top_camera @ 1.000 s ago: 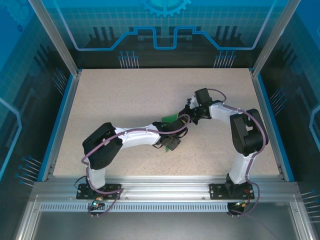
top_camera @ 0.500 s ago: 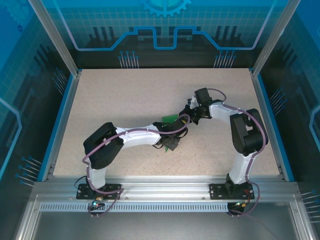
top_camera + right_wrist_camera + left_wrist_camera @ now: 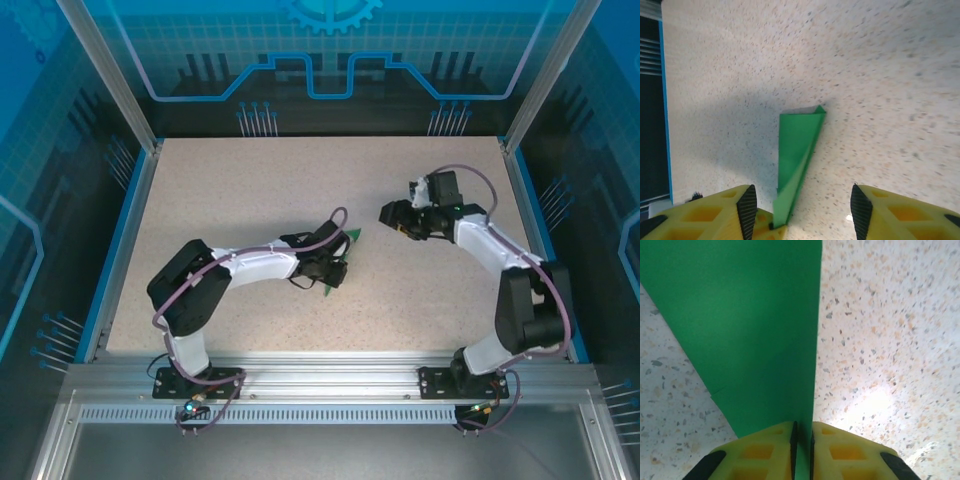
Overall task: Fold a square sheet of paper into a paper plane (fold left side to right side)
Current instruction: Fold the wing for the fifth time at the center of the table.
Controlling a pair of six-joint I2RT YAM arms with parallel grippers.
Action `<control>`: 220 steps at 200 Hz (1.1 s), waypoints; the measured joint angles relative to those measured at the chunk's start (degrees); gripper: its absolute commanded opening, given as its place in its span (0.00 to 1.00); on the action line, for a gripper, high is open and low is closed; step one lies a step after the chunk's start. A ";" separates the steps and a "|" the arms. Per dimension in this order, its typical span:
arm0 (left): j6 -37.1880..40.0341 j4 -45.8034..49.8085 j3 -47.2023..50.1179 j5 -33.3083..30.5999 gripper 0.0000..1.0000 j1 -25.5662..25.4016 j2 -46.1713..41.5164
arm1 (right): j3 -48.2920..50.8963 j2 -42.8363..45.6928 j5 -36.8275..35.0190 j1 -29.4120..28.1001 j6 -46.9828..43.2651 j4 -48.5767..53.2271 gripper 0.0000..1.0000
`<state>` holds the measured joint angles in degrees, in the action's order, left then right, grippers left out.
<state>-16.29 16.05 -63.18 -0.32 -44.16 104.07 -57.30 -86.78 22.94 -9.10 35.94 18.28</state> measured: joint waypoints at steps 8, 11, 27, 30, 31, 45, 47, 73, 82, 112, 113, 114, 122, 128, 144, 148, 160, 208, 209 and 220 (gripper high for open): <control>-0.44 -1.18 0.46 2.12 0.14 1.14 -0.09 | 1.62 1.27 -0.24 0.44 -0.55 -0.33 0.56; -0.74 -1.55 0.61 2.95 0.14 1.49 -0.11 | 2.19 1.64 -0.24 0.50 -0.68 -0.33 0.56; -2.01 -3.80 1.11 7.10 0.13 3.54 -0.09 | 5.22 2.64 -0.22 0.48 -1.64 -1.27 0.57; -2.19 -4.15 1.16 7.85 0.13 3.82 -0.09 | 5.86 2.78 -0.22 0.48 -1.84 -1.49 0.57; -2.27 -4.31 1.16 8.04 0.13 3.91 -0.09 | 6.16 2.86 -0.22 0.48 -1.88 -1.60 0.57; -3.50 -6.62 1.22 11.28 0.12 5.38 0.02 | 8.98 3.34 -0.22 0.48 -2.23 -2.58 0.57; -3.65 -6.97 1.25 11.74 0.12 5.60 0.04 | 9.44 3.41 -0.22 0.48 -2.32 -2.78 0.57; -6.14 -11.80 1.73 16.81 0.12 7.72 0.81 | 12.44 3.65 -0.04 0.11 -2.67 -4.37 0.57; -6.84 -13.35 1.95 18.38 0.12 8.31 1.29 | 12.94 3.65 0.02 -0.24 -2.82 -5.18 0.57; -8.26 -15.82 1.97 21.77 0.11 9.22 3.54 | 14.14 3.54 0.68 -1.27 -2.97 -8.63 0.57; -8.26 -15.91 1.97 21.88 0.11 9.25 3.69 | 14.14 3.52 0.68 -1.31 -2.97 -8.74 0.57; -8.26 -15.93 1.97 21.92 0.11 9.27 3.76 | 14.14 3.52 0.68 -1.33 -2.97 -8.83 0.57; -8.48 -16.15 1.92 22.56 0.11 9.25 4.50 | 14.19 3.26 0.87 -1.53 -2.99 -9.46 0.57; -8.63 -16.22 1.90 22.93 0.11 9.25 5.03 | 14.19 3.02 1.07 -1.66 -2.99 -9.94 0.57; -8.92 -16.17 1.68 24.00 0.11 9.25 6.27 | 14.19 2.21 1.18 -1.86 -3.02 -10.71 0.57; -8.92 -16.17 1.57 24.17 0.11 9.25 6.56 | 14.19 1.99 1.27 -1.86 -3.02 -10.82 0.57; -8.92 -16.15 1.01 24.70 0.11 9.25 7.30 | 14.19 1.36 1.33 -1.86 -2.99 -11.15 0.57; -9.90 -16.35 -1.25 27.06 0.11 9.25 9.03 | 15.37 -0.79 3.08 -2.45 -0.46 -17.05 0.57; -9.94 -16.35 -1.29 27.15 0.11 9.25 9.05 | 15.39 -0.83 3.10 -2.51 -0.37 -17.18 0.57; -10.93 -16.46 -2.01 28.15 0.10 9.25 9.46 | 16.09 -1.70 3.43 -3.04 0.87 -19.47 0.58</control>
<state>-27.22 -0.40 -65.19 27.83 -34.92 113.54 -41.21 -88.49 26.37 -12.14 36.82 -1.19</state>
